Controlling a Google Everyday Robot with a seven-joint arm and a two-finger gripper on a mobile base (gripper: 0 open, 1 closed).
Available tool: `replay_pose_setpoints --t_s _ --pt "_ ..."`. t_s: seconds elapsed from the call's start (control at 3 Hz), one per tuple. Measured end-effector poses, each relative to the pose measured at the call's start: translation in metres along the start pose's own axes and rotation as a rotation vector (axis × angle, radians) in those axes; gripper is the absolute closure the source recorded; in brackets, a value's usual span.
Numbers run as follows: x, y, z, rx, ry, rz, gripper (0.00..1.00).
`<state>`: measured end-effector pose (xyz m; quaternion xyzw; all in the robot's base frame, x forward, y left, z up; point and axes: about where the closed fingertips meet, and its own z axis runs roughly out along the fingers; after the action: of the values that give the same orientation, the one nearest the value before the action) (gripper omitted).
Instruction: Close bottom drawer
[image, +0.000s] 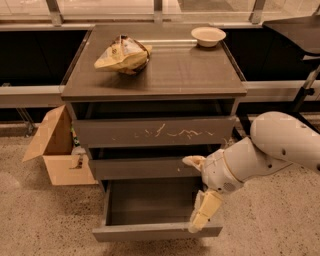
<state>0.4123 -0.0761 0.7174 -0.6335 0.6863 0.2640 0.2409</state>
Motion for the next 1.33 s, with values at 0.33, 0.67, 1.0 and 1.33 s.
replay_pose_setpoints --t_s 0.33,0.67,1.0,1.33 --pt "0.0 0.0 0.0 -0.001 0.0 0.0 0.0" --pt "0.022 0.009 0.043 -0.085 0.007 0.003 0.0" --pt "0.053 0.026 0.096 -0.167 -0.013 0.021 0.0" --pt "0.081 0.043 0.147 -0.226 -0.041 0.051 0.0"
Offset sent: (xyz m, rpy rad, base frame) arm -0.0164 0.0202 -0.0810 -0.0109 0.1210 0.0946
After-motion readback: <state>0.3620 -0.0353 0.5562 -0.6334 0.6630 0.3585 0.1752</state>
